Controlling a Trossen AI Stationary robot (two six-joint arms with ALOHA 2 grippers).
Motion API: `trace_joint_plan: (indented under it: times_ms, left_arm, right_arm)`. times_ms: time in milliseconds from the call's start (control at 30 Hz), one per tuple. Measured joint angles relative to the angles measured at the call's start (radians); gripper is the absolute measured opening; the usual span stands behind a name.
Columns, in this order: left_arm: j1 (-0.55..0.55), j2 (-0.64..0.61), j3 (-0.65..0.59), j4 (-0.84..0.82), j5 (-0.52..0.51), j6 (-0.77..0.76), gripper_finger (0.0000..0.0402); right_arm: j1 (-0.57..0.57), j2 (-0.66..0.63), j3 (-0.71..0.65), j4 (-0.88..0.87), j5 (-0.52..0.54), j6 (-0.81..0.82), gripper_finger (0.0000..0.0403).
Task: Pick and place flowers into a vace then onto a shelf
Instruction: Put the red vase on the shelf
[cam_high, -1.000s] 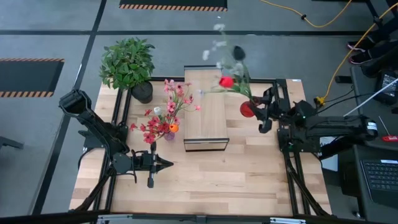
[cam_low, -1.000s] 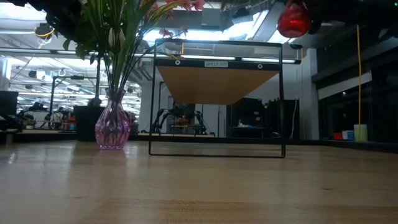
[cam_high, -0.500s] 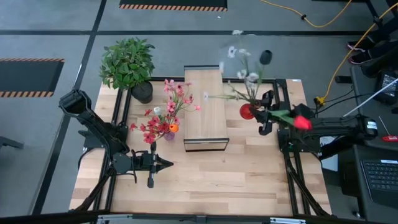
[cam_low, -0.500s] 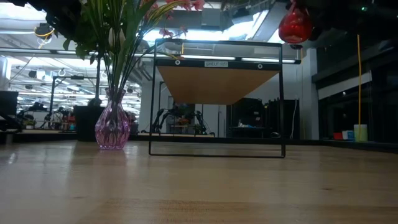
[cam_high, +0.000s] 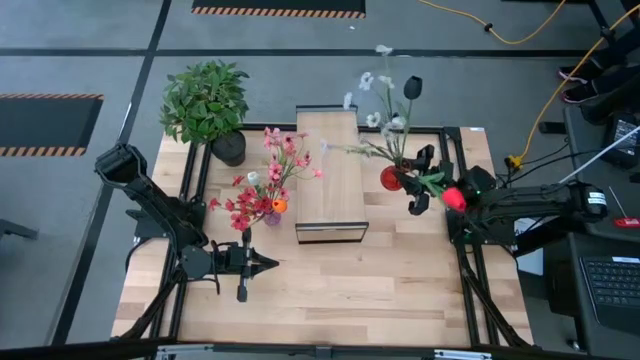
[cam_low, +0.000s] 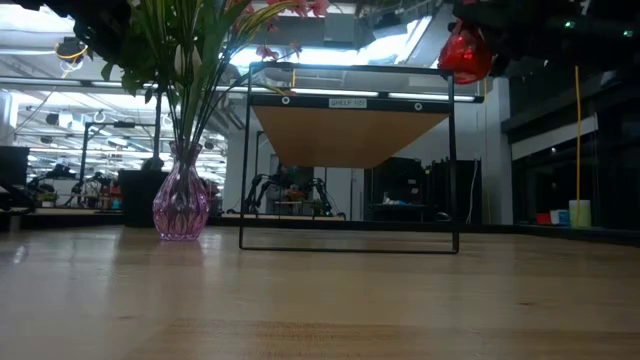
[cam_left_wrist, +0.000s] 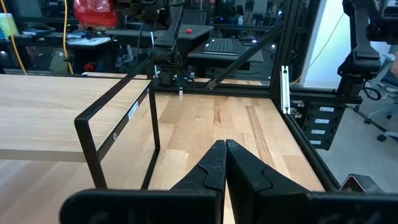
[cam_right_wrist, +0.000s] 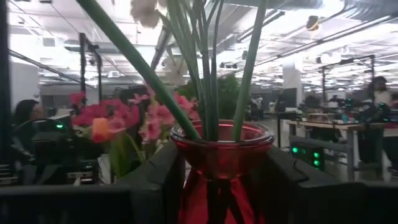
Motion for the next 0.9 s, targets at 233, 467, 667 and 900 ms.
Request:
trace_joint_plan:
  times_ms: [233, 467, 667, 900]
  left_arm:
    - [0.000, 0.000, 0.000, 0.000, 0.000, 0.000, 0.0006]
    - [0.000, 0.000, 0.000, 0.000, 0.000, 0.000, 0.0006]
    - [0.000, 0.000, 0.000, 0.000, 0.000, 0.000, 0.0006]
    - [0.000, 0.000, 0.000, 0.000, 0.000, 0.000, 0.0006]
  right_arm:
    - [-0.050, 0.116, 0.100, -0.038, -0.055, -0.005, 0.0146]
    - [-0.124, 0.296, 0.174, 0.039, -0.119, -0.026, 0.0146]
    - [-0.205, 0.445, 0.179, 0.255, -0.185, 0.023, 0.0146]
    - [-0.273, 0.586, 0.279, 0.264, -0.255, 0.053, 0.0146]
